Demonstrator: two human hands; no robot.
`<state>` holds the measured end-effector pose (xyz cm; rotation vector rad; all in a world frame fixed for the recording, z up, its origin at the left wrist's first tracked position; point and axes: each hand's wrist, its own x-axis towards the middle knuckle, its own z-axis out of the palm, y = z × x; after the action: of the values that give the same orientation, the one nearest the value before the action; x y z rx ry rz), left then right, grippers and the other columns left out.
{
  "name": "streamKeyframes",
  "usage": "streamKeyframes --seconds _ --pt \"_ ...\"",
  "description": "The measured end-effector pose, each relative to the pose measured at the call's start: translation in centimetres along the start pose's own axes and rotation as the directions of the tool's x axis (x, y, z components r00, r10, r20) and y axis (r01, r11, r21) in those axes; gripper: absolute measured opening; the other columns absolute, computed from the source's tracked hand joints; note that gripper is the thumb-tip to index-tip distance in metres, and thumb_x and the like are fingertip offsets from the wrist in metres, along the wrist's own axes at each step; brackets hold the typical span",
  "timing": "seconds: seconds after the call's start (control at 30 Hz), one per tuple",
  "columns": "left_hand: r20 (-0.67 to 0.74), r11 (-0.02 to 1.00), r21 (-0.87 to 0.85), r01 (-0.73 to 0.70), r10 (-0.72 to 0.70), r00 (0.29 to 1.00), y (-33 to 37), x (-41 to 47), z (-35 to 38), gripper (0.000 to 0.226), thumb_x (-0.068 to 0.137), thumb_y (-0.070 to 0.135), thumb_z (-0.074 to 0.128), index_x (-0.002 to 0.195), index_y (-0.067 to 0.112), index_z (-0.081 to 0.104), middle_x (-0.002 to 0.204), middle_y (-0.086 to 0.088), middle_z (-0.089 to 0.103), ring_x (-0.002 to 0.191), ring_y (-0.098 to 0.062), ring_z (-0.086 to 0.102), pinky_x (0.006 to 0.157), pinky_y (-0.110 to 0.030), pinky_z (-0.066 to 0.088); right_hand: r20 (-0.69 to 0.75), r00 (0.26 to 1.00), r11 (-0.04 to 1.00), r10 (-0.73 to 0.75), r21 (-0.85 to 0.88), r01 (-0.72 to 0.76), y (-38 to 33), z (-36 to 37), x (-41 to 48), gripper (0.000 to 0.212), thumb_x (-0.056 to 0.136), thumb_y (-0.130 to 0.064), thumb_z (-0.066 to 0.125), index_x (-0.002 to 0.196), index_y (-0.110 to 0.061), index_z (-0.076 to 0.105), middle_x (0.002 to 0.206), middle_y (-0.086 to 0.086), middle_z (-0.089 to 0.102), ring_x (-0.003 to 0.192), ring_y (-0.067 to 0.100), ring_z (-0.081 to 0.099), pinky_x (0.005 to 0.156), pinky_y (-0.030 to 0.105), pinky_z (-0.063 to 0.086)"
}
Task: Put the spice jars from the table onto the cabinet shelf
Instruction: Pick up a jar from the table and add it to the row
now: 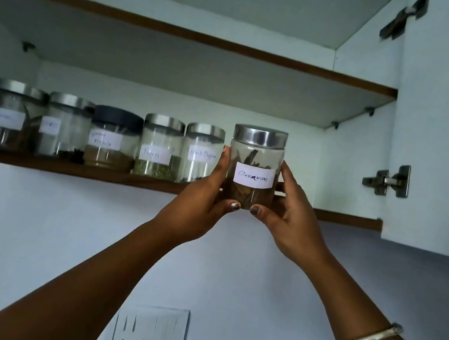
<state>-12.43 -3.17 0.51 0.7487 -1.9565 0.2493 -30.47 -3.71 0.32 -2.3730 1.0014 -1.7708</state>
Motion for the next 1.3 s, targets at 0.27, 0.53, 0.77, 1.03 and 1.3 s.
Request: streamKeyframes --seconds 0.27,0.53,0.77,1.03,1.3 --pt "-0.036 0.984 0.168 0.055 -0.049 0.998 -2.8 1.9 1.5 0.089 0.091 0.027 0.055 0.137 0.035 -0.021 0.142 -0.008 0.029 0.128 -0.019 0.04 0.097 -0.018 0.031 0.078 0.997 0.997 -0.012 -0.072 0.017 2.7 1.2 2.7 0.085 0.084 -0.029 0.066 0.148 -0.035 0.01 0.141 0.003 0.041 0.124 0.02 0.047 0.099 0.041 0.046" --pt "-0.241 0.977 0.194 0.084 -0.035 0.97 -3.7 2.3 2.9 0.06 0.09 0.024 0.056 0.144 0.019 0.028 0.121 -0.004 0.048 0.096 -0.003 0.045 0.08 -0.011 0.034 -0.066 0.997 0.961 0.034 -0.271 -0.05 3.2 2.7 3.5 0.078 0.087 -0.043 0.058 0.145 -0.021 0.012 0.135 0.003 0.054 0.113 0.023 0.059 0.091 0.036 0.048" --pt "-0.272 0.95 0.297 0.099 -0.015 0.962 -3.5 2.2 3.9 0.036 0.09 0.02 0.056 0.126 0.013 0.052 0.105 -0.005 0.056 0.091 -0.016 0.057 0.071 -0.014 0.035 -0.189 0.98 0.849 -0.062 -0.527 -0.048 3.1 4.9 3.6 0.042 0.092 -0.043 0.047 0.117 -0.011 0.037 0.104 0.009 0.065 0.086 0.025 0.061 0.081 0.04 0.048" --pt "-0.207 0.936 0.341 0.083 -0.012 0.978 -3.6 1.7 4.0 0.041 0.089 0.02 0.058 0.127 0.008 0.052 0.105 -0.008 0.05 0.088 -0.019 0.055 0.073 -0.014 0.036 -0.187 0.982 0.75 -0.03 -0.654 -0.102 3.7 5.9 3.8 0.037 0.095 -0.041 0.037 0.114 -0.011 0.047 0.111 0.008 0.058 0.095 0.024 0.054 0.086 0.035 0.04" --pt "-0.068 0.944 0.32 0.08 -0.062 0.996 -3.3 0.6 4.0 0.061 0.088 0.022 0.06 0.142 0.011 0.033 0.132 -0.007 0.034 0.115 -0.017 0.05 0.095 -0.014 0.037 -0.135 0.99 0.744 0.035 -0.658 -0.116 3.8 7.2 2.4 0.066 0.095 -0.043 0.038 0.145 -0.003 0.021 0.157 0.015 0.006 0.14 0.033 0.015 0.115 0.038 0.019"
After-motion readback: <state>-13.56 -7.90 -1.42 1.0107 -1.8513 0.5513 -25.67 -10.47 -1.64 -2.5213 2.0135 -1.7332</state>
